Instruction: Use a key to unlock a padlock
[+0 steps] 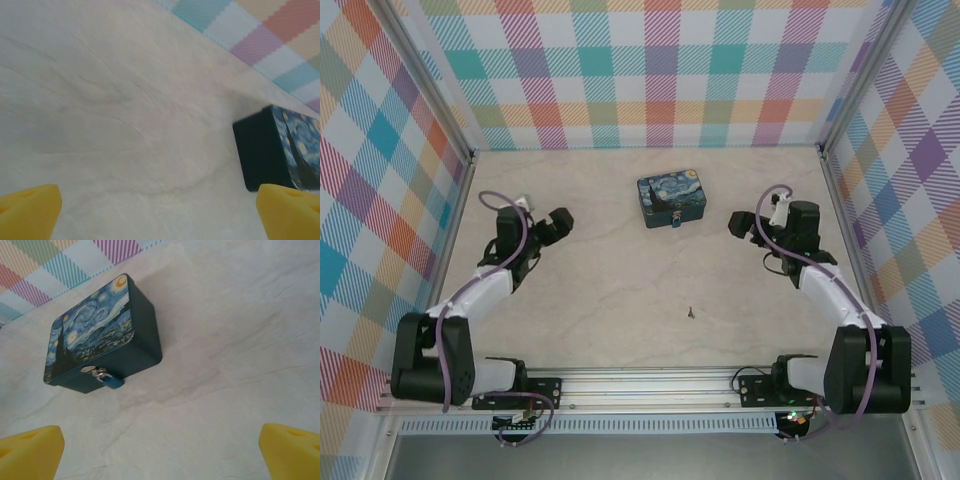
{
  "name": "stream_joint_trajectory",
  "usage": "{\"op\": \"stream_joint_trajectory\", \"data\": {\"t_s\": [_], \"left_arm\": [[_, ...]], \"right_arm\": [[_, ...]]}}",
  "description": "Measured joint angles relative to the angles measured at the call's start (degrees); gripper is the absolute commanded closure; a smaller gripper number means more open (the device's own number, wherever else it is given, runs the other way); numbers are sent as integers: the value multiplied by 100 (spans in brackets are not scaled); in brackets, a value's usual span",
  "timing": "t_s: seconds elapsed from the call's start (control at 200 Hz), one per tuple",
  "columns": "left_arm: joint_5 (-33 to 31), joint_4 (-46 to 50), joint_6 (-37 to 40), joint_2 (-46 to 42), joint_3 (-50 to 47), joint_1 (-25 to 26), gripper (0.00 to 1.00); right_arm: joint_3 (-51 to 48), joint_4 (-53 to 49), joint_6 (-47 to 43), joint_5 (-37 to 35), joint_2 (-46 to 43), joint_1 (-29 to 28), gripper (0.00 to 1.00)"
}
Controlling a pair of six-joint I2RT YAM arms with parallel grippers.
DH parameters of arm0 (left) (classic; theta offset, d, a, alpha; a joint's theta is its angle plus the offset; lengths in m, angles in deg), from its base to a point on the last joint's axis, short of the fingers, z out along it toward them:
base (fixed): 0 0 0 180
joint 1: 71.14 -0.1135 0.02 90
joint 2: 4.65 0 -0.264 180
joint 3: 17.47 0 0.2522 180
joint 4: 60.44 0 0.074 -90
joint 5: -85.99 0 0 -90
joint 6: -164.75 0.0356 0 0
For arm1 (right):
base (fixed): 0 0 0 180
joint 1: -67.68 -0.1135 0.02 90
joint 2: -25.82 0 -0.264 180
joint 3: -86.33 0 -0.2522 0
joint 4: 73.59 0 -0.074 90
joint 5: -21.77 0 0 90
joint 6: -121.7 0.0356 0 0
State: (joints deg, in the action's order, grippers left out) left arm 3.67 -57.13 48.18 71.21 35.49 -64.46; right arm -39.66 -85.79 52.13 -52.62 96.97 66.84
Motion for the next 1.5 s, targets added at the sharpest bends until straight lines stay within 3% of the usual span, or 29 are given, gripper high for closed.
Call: {"op": "stream_joint_trajectory", "data": {"t_s": [0.31,0.645,0.92,1.165,1.5], "left_arm": [[629,109,-522,1493,1327,951,4],[1019,-28,-850,3117,2695,1497,6],[1222,-35,-1043,4315,3906,1617,7],[1375,2,-1141,4983,4793,1690,7],[1414,164,-1139,5042,5106,1729,7]], "right_arm": [[977,-129,289,350,1237,-201,0],[2490,164,490,581,3213,-308,0],[3534,437,822,938,4529,-535,0],[3827,555,951,1259,4865,-699,1],[3864,662,966,1792,4878,-761,4]]}}
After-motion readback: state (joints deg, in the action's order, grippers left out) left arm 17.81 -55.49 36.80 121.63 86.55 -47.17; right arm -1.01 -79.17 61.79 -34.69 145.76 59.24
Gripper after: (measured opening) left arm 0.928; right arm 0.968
